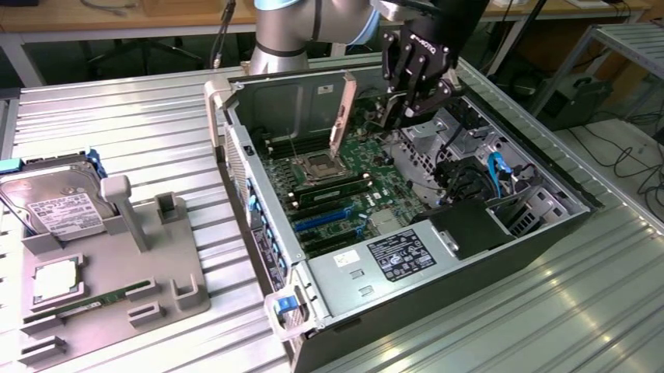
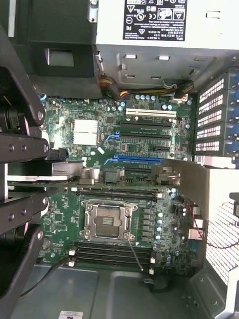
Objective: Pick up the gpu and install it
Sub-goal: 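Insert the gpu into the slot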
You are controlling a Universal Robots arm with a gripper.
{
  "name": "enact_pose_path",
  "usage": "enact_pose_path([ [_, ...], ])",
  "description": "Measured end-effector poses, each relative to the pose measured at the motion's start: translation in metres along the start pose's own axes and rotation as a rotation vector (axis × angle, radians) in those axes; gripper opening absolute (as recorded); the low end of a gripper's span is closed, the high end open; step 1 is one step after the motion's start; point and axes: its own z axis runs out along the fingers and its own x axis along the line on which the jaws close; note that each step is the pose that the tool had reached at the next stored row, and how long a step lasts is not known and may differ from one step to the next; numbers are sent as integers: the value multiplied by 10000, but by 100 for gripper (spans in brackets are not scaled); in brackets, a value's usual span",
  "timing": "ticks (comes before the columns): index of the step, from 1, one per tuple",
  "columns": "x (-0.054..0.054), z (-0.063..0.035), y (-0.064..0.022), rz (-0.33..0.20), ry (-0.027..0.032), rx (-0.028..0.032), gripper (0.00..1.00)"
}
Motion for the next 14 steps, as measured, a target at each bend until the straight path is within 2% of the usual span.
enact_pose_path([
  [3, 0, 63, 5, 2, 1, -1, 28],
  [7, -8, 136, 1, 364, -15, 7, 28],
  [14, -8, 237, 19, 365, -15, 13, 28],
])
